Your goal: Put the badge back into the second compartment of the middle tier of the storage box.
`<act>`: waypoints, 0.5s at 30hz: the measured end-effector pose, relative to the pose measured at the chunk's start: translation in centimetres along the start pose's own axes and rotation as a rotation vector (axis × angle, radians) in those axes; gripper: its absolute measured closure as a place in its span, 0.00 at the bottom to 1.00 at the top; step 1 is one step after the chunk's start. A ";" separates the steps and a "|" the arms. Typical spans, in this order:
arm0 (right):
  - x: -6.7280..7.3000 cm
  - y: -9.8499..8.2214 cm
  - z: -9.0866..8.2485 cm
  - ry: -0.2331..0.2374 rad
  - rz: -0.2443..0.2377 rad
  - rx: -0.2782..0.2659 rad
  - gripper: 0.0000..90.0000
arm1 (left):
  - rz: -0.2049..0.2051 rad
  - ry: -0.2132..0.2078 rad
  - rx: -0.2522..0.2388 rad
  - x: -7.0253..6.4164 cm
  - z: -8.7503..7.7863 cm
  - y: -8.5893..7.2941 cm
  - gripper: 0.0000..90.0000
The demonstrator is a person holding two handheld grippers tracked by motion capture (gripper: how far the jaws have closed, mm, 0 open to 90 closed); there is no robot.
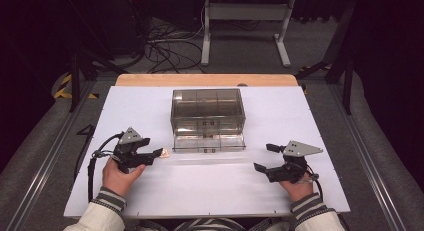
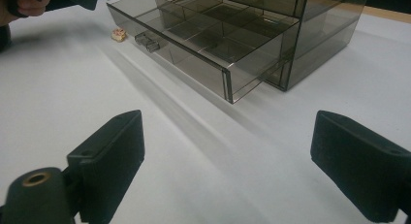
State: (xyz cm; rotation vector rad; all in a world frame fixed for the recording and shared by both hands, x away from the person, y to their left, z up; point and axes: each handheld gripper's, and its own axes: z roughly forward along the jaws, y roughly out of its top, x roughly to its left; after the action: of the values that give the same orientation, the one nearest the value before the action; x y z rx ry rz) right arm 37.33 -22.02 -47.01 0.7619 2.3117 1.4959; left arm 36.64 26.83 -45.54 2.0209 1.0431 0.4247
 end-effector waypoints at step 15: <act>0.1 0.0 0.1 0.009 -0.006 0.005 0.15 | 0.054 0.022 0.058 -0.5 1.9 0.1 0.49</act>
State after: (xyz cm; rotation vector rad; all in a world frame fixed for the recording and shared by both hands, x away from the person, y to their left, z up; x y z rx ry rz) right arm 37.32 -21.94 -47.04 0.7508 2.3229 1.4947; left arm 37.59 25.45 -46.57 2.1042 1.0270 0.4500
